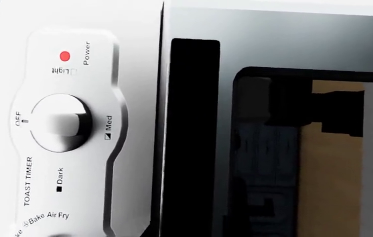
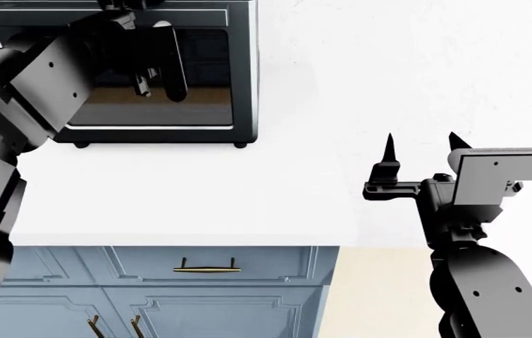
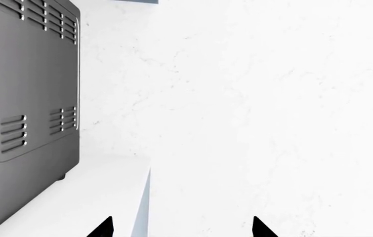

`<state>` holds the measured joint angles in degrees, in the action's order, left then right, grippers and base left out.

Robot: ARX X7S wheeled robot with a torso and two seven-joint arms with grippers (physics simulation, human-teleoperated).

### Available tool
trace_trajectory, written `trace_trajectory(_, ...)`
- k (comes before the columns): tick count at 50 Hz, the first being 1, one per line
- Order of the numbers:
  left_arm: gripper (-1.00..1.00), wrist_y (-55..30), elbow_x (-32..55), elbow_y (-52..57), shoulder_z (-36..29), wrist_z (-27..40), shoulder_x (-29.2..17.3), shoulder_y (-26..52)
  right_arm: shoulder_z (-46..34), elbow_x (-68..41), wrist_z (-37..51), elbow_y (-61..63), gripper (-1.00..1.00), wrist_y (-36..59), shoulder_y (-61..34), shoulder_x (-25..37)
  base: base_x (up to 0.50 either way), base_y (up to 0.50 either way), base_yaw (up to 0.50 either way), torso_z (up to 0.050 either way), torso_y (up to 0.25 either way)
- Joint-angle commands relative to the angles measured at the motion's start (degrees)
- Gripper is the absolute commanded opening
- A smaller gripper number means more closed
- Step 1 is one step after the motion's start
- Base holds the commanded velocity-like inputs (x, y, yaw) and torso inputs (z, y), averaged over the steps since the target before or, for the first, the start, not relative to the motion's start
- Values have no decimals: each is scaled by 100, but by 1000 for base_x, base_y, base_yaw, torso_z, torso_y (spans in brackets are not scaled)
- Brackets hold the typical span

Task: Open the toaster oven door.

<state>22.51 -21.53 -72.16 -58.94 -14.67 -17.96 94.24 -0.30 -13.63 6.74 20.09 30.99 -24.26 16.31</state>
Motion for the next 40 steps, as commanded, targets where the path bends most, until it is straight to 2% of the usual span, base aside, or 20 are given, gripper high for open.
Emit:
trace_trajectory(1, -100, -193, 54, 786, -250, -100, -261, -269, -9, -23, 24, -12, 100, -41, 20, 3, 0, 0, 0, 0, 0)
trace_trajectory(10, -100, -964, 222, 2746, -49, -575, -1022, -807, -2, -65, 38, -1, 100, -71, 36, 2, 0, 0, 0, 0, 0)
trace_trajectory(23, -100, -1521, 386, 4269, 86, -952, -1614, -1236, 2, -115, 61, 34, 100, -59, 22, 28, 0, 0, -1, 0, 0)
trace_trajectory(40, -100, -2506, 687, 6563, 221, -1527, -2681, -2050, -19, -181, 88, 95, 100, -60, 8, 38, 0, 0, -2, 0, 0)
